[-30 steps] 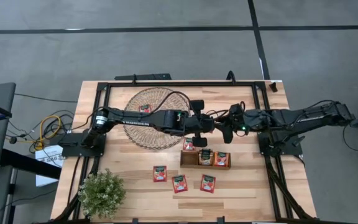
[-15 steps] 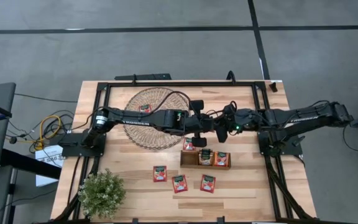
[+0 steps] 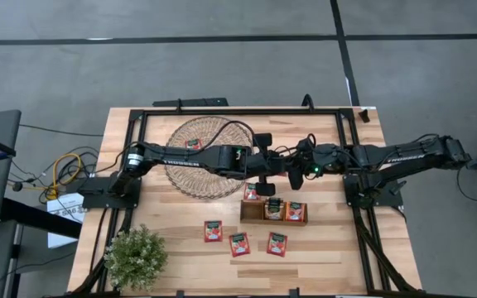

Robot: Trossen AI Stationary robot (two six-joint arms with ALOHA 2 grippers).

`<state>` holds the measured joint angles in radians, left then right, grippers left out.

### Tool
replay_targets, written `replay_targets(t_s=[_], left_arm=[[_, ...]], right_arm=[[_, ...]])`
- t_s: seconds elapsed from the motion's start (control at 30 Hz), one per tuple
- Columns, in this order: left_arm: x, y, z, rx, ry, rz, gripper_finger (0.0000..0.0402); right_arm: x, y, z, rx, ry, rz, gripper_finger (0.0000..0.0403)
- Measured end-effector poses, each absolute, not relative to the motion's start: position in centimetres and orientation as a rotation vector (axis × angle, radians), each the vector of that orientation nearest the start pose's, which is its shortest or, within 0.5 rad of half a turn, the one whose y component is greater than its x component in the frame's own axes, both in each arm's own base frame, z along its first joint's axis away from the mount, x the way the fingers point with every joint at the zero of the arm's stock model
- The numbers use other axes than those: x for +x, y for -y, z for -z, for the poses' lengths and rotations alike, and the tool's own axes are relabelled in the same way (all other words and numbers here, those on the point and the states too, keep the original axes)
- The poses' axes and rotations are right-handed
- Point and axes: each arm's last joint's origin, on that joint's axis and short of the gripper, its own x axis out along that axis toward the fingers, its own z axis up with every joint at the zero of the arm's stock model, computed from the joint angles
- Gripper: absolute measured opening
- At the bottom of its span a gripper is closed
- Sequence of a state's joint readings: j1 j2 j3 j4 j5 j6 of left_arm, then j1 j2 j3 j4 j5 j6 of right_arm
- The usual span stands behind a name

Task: Pick & Place Tea
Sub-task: Put the orange tea bag into the right section of the wooden organizer

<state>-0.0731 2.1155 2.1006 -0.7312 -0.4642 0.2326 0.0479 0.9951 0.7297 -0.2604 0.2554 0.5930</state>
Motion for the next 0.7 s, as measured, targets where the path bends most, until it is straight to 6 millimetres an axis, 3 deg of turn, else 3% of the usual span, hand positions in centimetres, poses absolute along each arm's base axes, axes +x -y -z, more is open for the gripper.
replay_targets(t_s=[0.17, 0.47, 0.7], left_arm=[[47.11, 2.2, -32.2, 0.418, -0.767, -0.281, 0.0], [47.08, 2.11, -32.23, 0.431, -0.768, -0.315, 0.0003], [46.98, 2.1, -32.18, 0.451, -0.782, -0.321, 0.0043]], right_arm=[[21.05, -0.27, -26.92, 0.477, -0.463, 0.352, 0.0008], [20.9, -0.17, -26.79, 0.46, -0.475, 0.391, 0.0001], [20.58, -0.13, -26.29, 0.435, -0.519, 0.434, 0.0]])
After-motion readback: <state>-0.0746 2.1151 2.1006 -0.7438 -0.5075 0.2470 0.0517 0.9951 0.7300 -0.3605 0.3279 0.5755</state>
